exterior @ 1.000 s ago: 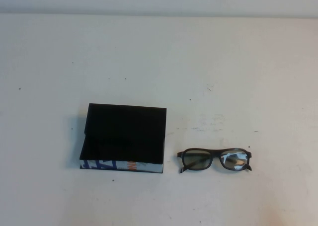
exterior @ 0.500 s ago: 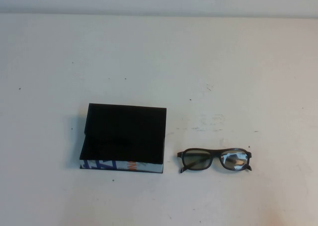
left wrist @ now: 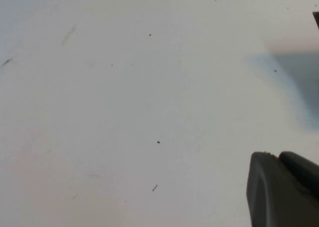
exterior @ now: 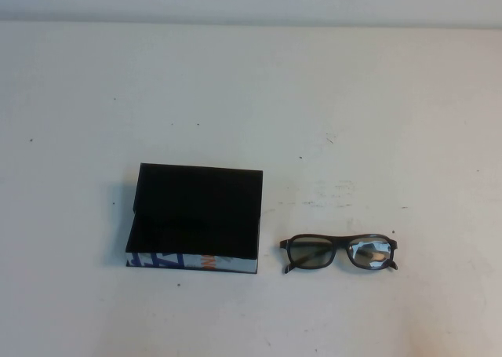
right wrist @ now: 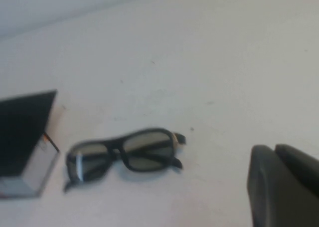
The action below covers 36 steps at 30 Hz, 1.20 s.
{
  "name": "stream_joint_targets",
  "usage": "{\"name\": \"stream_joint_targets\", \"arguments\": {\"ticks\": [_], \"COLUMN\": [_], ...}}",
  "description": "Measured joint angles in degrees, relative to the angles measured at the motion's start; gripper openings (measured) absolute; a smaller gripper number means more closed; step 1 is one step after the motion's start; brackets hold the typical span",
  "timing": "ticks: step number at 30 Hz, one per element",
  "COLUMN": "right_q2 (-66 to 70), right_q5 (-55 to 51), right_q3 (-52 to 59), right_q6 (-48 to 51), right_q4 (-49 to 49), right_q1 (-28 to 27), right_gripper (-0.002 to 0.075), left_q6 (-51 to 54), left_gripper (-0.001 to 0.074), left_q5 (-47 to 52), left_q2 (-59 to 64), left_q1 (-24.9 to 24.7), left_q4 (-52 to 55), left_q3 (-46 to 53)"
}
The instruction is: Return glasses to glasses case
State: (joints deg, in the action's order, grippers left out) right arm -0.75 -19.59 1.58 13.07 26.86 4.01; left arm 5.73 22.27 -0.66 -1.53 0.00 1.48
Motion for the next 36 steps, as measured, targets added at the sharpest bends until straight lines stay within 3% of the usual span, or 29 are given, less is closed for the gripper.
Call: {"name": "stream_joint_targets", "arguments": {"ticks": [9,15,18,26,36], "right_q2": [0.00,0.41,6.55,34.82,57.94], "right_q5": [14.40,9.70,2.56,-28.79,-37.65], "right_q3": [0.00,-0.81,-5.79,-28.33,-44.32], "right_q6": [0.00,0.00,0.00,1.84,12.87], "right_q4": [26.71,34.16,32.55,13.14,5.16], "right_q1": [0.00,0.00,0.00,0.00,1.44], "right_gripper": [-0.0011,-0.0011,-0.0011,-0.0011,-0.0011], "left_q6": [0.00,0.00,0.00,0.00,0.00], "left_gripper": [-0.0004,-0.0004,-0.0004,-0.0004,-0.0004], "left_q5": [0.00,0.00,0.00,0.00,0.00], "left_q2": [0.00,0.00,0.00,0.00,0.00], "left_q1": [0.00,0.00,0.00,0.00,0.00], "left_q4": [0.00,0.00,0.00,0.00,0.00], "left_q3": [0.00,0.00,0.00,0.00,0.00]}}
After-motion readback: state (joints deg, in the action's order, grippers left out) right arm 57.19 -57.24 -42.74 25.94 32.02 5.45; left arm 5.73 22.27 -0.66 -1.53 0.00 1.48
